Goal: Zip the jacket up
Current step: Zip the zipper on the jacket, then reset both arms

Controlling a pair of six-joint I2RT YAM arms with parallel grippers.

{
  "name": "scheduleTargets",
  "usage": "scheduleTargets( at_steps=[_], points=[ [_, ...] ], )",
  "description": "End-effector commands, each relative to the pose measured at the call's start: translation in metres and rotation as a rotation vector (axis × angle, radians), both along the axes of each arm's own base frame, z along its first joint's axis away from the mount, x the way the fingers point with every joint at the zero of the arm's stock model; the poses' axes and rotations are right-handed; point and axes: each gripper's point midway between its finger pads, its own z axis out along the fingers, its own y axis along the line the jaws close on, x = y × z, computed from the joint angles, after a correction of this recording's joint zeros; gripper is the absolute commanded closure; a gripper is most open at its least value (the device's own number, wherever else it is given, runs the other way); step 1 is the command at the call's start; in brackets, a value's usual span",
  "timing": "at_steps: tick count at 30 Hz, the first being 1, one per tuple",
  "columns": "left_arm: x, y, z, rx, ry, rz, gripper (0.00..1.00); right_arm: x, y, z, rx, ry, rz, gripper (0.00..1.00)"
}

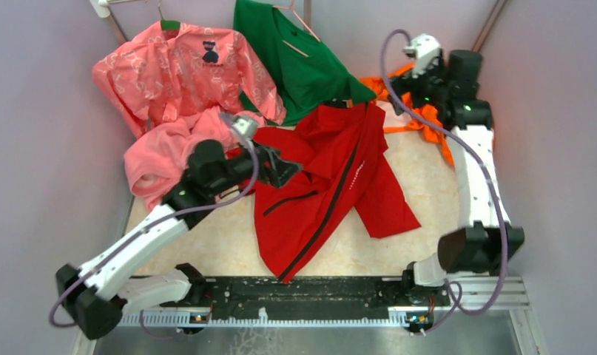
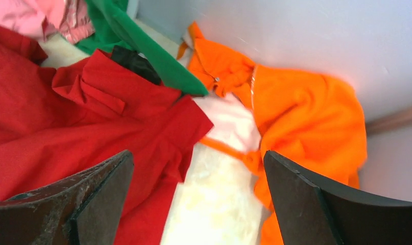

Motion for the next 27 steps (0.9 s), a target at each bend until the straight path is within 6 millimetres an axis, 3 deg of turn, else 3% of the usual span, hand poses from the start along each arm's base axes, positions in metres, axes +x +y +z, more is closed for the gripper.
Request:
scheduleTargets(
  at_steps=[1, 6, 11, 20, 27],
  points=[
    [0.005, 0.041, 0.050, -0.026, -0.174, 0.158, 0.01, -0.068, -0.011, 0.073, 0.274, -0.134, -0.071, 0.02],
    [-0.013, 0.066, 0.100, -0.063, -0.219, 0.203, 0.01, -0.131, -0.008, 0.094, 0.411, -0.150, -0.129, 0.02],
    [-0.032, 0.087, 0.144, -0.090, -0.280, 0.225, 0.01, -0.165, -0.003, 0.125, 0.585, -0.124, -0.189, 0.02],
    [-0.056, 0.107, 0.177, -0.109, -0.344, 0.217, 0.01, -0.190, -0.006, 0.159, 0.631, -0.174, -0.174, 0.02],
    [-0.059, 0.108, 0.174, -0.093, -0.361, 0.204, 0.01, -0.186, -0.010, 0.161, 0.655, -0.157, -0.173, 0.01]
  ],
)
